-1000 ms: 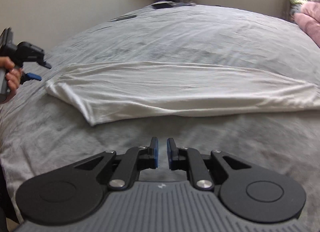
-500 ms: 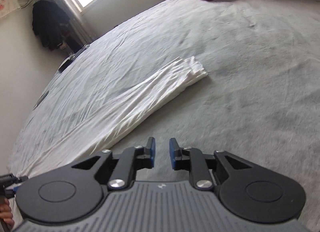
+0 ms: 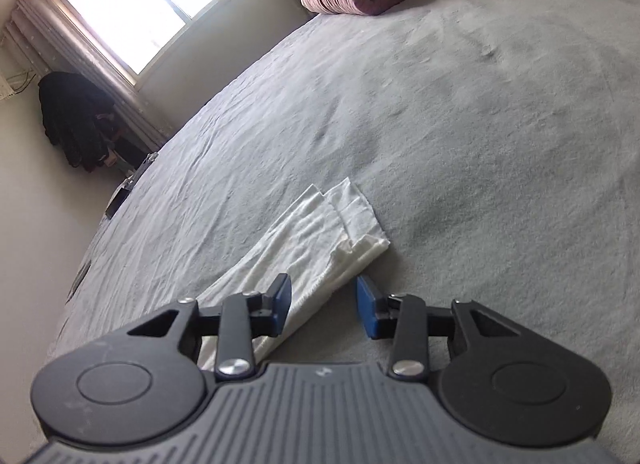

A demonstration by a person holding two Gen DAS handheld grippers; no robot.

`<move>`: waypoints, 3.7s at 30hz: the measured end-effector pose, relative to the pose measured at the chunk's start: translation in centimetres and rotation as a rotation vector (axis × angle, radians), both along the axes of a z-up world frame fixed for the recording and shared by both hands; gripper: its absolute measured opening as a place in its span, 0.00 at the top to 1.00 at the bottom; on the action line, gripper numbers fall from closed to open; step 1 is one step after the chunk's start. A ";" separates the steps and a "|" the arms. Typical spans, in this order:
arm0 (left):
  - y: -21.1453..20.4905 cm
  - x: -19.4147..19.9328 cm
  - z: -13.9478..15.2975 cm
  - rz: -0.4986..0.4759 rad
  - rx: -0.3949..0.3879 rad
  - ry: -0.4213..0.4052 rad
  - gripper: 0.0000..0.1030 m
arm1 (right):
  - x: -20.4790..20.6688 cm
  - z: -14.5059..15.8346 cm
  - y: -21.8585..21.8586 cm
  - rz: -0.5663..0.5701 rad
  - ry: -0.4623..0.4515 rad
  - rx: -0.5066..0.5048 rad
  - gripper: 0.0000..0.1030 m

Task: Fold clothes
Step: 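Grasp the long edge of the white garment with the right gripper, then fold the long edge over the garment with the right gripper and release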

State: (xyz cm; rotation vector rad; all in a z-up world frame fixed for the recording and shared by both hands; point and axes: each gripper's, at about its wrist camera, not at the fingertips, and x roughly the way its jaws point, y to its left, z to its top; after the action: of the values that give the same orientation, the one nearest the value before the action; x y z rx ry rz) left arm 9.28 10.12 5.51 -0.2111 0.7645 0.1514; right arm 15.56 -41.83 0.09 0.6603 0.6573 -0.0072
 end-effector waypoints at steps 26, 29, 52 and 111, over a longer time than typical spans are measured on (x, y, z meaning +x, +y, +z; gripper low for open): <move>-1.4 0.4 -0.8 -0.124 -0.040 0.024 0.45 | 0.2 0.6 0.9 -0.055 0.007 -0.275 0.97; -1.4 0.4 -1.0 -0.124 -0.039 0.028 0.45 | 0.0 0.6 0.6 -0.012 0.025 -0.245 0.96; -2.5 0.9 -1.2 -0.147 0.047 0.076 0.40 | 2.2 3.5 2.1 0.088 -0.080 -0.516 0.55; -3.5 0.4 0.0 -0.223 0.041 -0.008 0.36 | 7.3 0.3 4.2 0.152 -0.007 -0.816 0.98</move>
State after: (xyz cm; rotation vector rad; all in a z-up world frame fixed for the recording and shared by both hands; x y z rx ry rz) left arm 9.68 6.65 5.54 -0.0861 0.7705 -0.0452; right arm 22.91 -37.58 0.39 -0.1757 0.6296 -0.1258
